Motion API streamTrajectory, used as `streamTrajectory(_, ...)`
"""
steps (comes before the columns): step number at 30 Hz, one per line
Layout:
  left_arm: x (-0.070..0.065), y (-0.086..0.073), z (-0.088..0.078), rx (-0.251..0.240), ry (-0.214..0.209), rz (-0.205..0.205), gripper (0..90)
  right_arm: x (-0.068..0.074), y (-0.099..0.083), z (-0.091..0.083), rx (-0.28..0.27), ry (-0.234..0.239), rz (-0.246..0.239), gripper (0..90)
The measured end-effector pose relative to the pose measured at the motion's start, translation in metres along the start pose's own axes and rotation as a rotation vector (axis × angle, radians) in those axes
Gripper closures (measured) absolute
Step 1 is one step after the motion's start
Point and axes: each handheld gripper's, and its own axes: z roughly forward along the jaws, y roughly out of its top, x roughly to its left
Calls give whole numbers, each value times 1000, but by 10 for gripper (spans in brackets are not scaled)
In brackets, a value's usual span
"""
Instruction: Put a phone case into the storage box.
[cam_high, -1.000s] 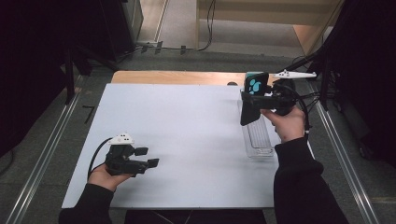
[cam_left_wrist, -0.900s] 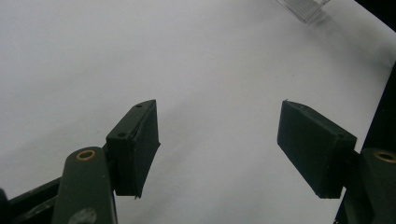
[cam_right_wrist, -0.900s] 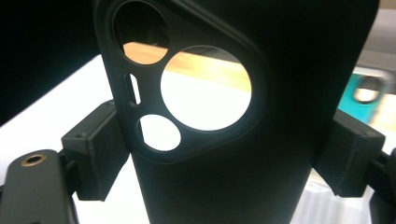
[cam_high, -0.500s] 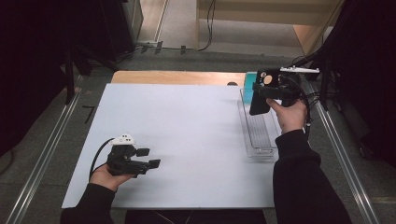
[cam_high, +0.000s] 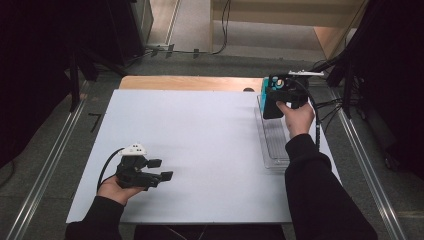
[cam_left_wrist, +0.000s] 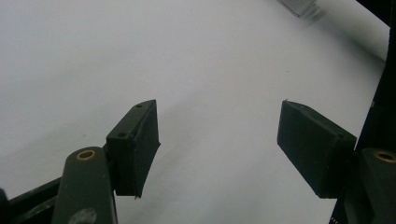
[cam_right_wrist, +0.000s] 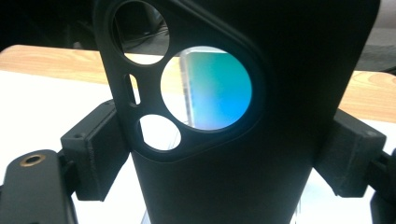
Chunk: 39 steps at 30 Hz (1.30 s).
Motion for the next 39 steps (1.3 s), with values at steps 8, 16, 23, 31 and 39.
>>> streamTrajectory(8,-1,1,4,17,-14,12,298,-1,-5,30,50,-43,40,121)
streamTrajectory(16,-1,1,6,27,-22,15,298,-1,-7,45,75,-76,15,117)
streamTrajectory(23,0,0,5,19,-20,8,298,-1,-6,48,75,-46,11,0)
streamTrajectory(31,0,0,5,19,-24,0,298,0,-2,27,109,-66,-4,0)
streamTrajectory(39,1,2,5,21,-19,2,298,16,1,-3,117,42,-39,0)
